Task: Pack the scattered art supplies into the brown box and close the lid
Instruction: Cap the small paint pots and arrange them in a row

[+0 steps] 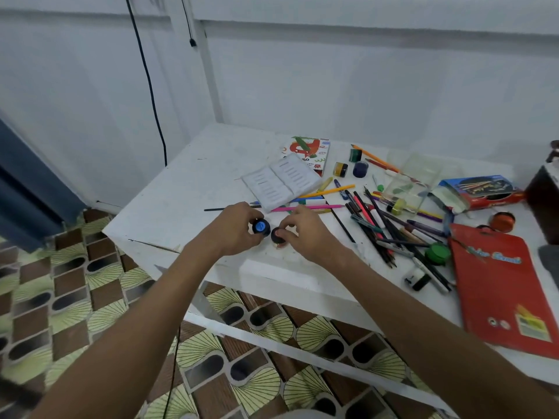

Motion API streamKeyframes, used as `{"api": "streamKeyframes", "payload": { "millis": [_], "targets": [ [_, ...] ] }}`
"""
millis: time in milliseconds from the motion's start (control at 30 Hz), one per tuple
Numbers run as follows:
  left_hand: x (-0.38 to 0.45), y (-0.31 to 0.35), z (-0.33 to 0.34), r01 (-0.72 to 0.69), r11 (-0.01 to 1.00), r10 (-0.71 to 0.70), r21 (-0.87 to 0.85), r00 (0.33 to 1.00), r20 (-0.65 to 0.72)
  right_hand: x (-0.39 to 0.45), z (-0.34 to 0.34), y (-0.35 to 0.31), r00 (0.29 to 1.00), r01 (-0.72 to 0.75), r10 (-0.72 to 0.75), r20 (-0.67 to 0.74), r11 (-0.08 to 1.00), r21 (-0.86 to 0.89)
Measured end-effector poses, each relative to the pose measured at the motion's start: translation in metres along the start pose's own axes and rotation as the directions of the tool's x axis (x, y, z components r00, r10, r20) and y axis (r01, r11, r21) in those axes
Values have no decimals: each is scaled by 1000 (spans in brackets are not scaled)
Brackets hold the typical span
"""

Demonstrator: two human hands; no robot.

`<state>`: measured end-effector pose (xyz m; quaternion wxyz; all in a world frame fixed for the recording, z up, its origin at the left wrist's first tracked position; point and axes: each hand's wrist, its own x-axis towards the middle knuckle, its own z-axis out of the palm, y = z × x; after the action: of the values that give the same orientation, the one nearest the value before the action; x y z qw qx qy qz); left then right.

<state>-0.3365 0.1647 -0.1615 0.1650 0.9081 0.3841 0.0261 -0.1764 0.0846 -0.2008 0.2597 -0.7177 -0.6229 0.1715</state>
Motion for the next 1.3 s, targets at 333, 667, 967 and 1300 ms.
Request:
{"api": "streamKeyframes", "payload": {
  "millis": [333, 667, 967, 1300],
  "targets": [
    [2, -6, 12, 20, 1000, -20, -13, 1000, -22, -11, 9, 13, 988, 135, -137, -65, 990, -35],
    [1, -4, 19, 33, 999, -34, -23, 998, -58, -15, 10, 15, 984, 160, -163, -75, 986, -44],
    [24, 91, 21, -202, 965, 190, -165, 978, -85, -81, -96, 61, 973, -110, 110, -203, 994, 12],
    [52, 208, 72, -531, 814, 578, -233, 779, 244, -162, -166, 147, 912, -365, 331, -241, 925, -110]
  ]
}}
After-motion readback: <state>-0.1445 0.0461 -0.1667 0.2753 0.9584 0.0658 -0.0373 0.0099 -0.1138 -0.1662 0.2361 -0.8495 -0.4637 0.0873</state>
